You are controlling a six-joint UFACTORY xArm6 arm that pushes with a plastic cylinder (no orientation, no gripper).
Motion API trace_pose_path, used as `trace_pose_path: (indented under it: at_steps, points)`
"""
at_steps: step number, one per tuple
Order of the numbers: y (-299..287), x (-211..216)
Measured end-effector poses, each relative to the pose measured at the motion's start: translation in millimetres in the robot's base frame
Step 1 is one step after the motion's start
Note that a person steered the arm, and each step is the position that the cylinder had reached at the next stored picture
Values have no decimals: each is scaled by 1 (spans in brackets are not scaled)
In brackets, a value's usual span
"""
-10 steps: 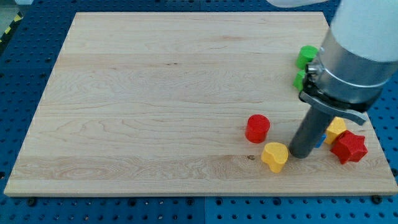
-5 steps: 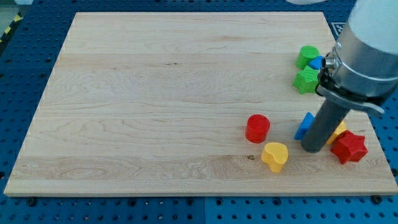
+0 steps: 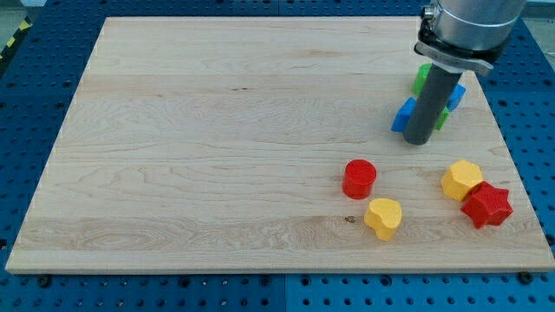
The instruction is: Push the blue triangle closer to the group of blocks
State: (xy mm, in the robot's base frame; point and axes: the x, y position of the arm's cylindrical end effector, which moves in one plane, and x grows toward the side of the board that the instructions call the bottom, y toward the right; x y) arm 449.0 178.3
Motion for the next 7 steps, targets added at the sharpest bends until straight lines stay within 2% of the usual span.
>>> trace_pose_path:
  at_steps: [2, 5, 7]
  points:
    - [-4, -36]
    - [-90, -65]
    - [-67, -78]
